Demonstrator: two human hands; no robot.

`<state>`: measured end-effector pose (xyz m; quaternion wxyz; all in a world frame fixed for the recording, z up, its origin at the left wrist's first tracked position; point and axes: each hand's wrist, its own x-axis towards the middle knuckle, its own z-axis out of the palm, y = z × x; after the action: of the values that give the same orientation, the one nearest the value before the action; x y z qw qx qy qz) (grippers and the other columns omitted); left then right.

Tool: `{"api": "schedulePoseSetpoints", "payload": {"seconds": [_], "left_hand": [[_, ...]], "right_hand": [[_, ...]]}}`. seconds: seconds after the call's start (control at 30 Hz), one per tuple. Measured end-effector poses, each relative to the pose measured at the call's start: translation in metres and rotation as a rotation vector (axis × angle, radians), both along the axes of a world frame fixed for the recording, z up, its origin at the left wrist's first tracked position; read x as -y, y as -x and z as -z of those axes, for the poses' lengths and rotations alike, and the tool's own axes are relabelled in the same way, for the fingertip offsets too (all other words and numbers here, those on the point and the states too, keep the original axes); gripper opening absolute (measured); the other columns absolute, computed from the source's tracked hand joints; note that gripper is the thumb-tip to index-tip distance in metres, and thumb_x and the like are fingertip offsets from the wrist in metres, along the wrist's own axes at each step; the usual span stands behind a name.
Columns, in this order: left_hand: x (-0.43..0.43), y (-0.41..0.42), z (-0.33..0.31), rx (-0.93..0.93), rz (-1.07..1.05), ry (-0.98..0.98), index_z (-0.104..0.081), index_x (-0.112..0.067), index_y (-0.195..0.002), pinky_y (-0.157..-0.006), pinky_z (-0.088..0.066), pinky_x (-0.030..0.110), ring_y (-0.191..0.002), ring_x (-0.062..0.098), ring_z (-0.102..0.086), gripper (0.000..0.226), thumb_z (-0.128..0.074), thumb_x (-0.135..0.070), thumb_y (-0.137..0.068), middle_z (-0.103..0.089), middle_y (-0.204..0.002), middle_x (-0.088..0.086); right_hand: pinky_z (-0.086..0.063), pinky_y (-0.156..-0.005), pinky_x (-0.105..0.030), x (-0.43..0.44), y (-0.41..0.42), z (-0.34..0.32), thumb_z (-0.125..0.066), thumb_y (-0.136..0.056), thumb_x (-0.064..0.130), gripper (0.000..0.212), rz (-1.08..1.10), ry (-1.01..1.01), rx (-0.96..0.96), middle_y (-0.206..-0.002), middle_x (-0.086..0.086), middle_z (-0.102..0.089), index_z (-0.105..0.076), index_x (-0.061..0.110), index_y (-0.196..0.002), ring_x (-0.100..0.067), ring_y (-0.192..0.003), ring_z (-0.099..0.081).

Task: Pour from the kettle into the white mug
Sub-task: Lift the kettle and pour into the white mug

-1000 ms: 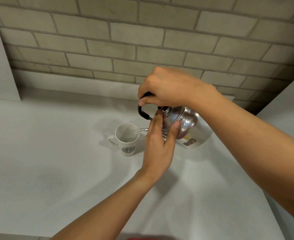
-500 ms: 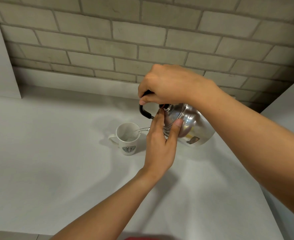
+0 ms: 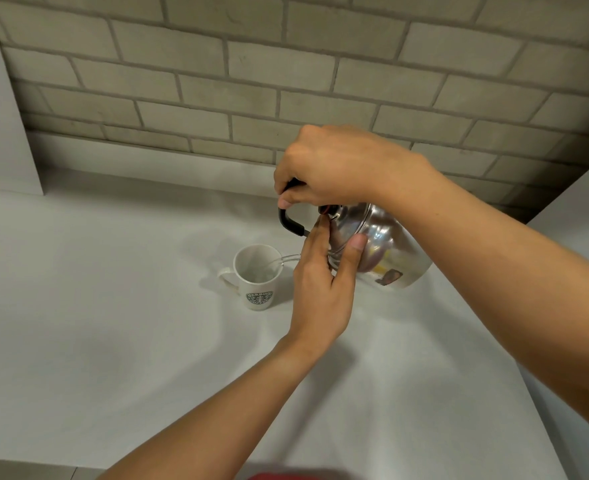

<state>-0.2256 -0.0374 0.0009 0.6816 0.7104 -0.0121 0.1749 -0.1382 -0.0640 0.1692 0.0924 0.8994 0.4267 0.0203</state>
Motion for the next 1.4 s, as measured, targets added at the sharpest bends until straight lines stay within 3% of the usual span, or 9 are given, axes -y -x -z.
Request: {"api": "schedulePoseSetpoints", "payload": {"seconds": [0.17, 0.57, 0.73, 0.9, 1.03, 1.13, 1.2, 1.3, 1.4], "left_hand": [[-0.001, -0.001, 0.002, -0.007, 0.0, -0.004, -0.049, -0.025, -0.155, -0.112, -0.049, 0.041, -0.136, 0.01, -0.059, 0.065, -0.049, -0.062, -0.102, -0.063, -0.145, -0.009], [-0.007, -0.001, 0.014, -0.024, -0.002, -0.01, -0.049, -0.026, -0.155, -0.114, -0.048, 0.041, -0.138, 0.006, -0.056, 0.063, -0.051, -0.061, -0.102, -0.062, -0.146, -0.01], [-0.012, 0.001, 0.015, -0.033, 0.036, -0.025, -0.047, -0.027, -0.156, -0.115, -0.048, 0.041, -0.14, 0.005, -0.054, 0.066, -0.052, -0.063, -0.101, -0.06, -0.148, -0.011], [-0.021, 0.003, 0.02, -0.043, 0.079, -0.152, -0.046, -0.029, -0.157, -0.113, -0.045, 0.022, -0.137, -0.002, -0.054, 0.06, -0.061, -0.051, -0.103, -0.059, -0.149, -0.011], [-0.027, 0.002, 0.024, -0.074, 0.111, -0.273, -0.043, -0.03, -0.16, -0.121, -0.039, 0.027, -0.148, 0.003, -0.046, 0.069, -0.065, -0.053, -0.099, -0.05, -0.161, -0.008], [-0.031, 0.004, 0.027, -0.037, 0.108, -0.335, -0.047, -0.03, -0.157, -0.113, -0.027, 0.002, -0.14, -0.024, -0.034, 0.068, -0.069, -0.052, -0.097, -0.044, -0.161, -0.018], [-0.034, 0.005, 0.03, -0.022, 0.103, -0.351, -0.055, -0.029, -0.152, -0.108, -0.023, -0.004, -0.135, -0.031, -0.03, 0.062, -0.071, -0.051, -0.096, -0.044, -0.155, -0.021], [-0.039, 0.005, 0.035, 0.066, 0.036, -0.331, -0.073, -0.027, -0.127, -0.108, -0.039, 0.009, -0.134, -0.008, -0.052, 0.037, -0.075, -0.044, -0.095, -0.059, -0.144, -0.015], [-0.044, 0.004, 0.038, 0.154, -0.044, -0.281, -0.073, -0.027, -0.107, -0.1, -0.056, 0.034, -0.119, 0.008, -0.065, 0.016, -0.078, -0.035, -0.095, -0.063, -0.123, -0.017]], "right_hand": [[-0.05, -0.062, -0.034, -0.005, 0.002, 0.0, -0.067, -0.098, 0.043, 0.02, 0.009, 0.033, -0.013, -0.081, 0.007, -0.062, -0.078, 0.029, -0.107, -0.025, -0.084, -0.067], [-0.056, -0.067, -0.039, -0.009, 0.003, 0.008, -0.066, -0.098, 0.041, 0.022, 0.0, 0.045, -0.013, -0.076, 0.006, -0.055, -0.078, 0.025, -0.108, -0.029, -0.083, -0.068], [-0.056, -0.068, -0.039, -0.003, -0.001, 0.015, -0.065, -0.099, 0.045, 0.024, 0.005, -0.006, -0.026, -0.087, 0.002, -0.069, -0.077, 0.027, -0.11, -0.03, -0.087, -0.07], [-0.059, -0.075, -0.047, 0.022, -0.002, 0.027, -0.06, -0.101, 0.049, 0.03, 0.011, -0.135, -0.033, -0.099, 0.001, -0.075, -0.074, 0.028, -0.115, -0.023, -0.095, -0.068], [-0.058, -0.08, -0.048, 0.046, 0.001, 0.044, -0.061, -0.1, 0.048, 0.03, 0.054, -0.332, -0.043, -0.104, 0.004, -0.075, -0.075, 0.027, -0.117, -0.02, -0.096, -0.068], [-0.057, -0.085, -0.043, 0.063, 0.001, 0.057, -0.062, -0.1, 0.048, 0.032, 0.083, -0.457, -0.047, -0.105, 0.004, -0.077, -0.076, 0.026, -0.119, -0.018, -0.096, -0.07], [-0.056, -0.086, -0.035, 0.074, 0.002, 0.065, -0.063, -0.098, 0.05, 0.035, 0.109, -0.53, -0.035, -0.106, 0.006, -0.078, -0.077, 0.025, -0.119, -0.016, -0.094, -0.071], [-0.054, -0.084, -0.026, 0.09, 0.006, 0.076, -0.068, -0.097, 0.046, 0.032, 0.141, -0.684, -0.008, -0.103, 0.005, -0.079, -0.079, 0.022, -0.115, -0.013, -0.092, -0.072], [-0.055, -0.085, -0.026, 0.102, 0.012, 0.087, -0.072, -0.096, 0.041, 0.026, 0.167, -0.805, -0.004, -0.101, 0.006, -0.079, -0.08, 0.022, -0.112, -0.011, -0.093, -0.073]]}}
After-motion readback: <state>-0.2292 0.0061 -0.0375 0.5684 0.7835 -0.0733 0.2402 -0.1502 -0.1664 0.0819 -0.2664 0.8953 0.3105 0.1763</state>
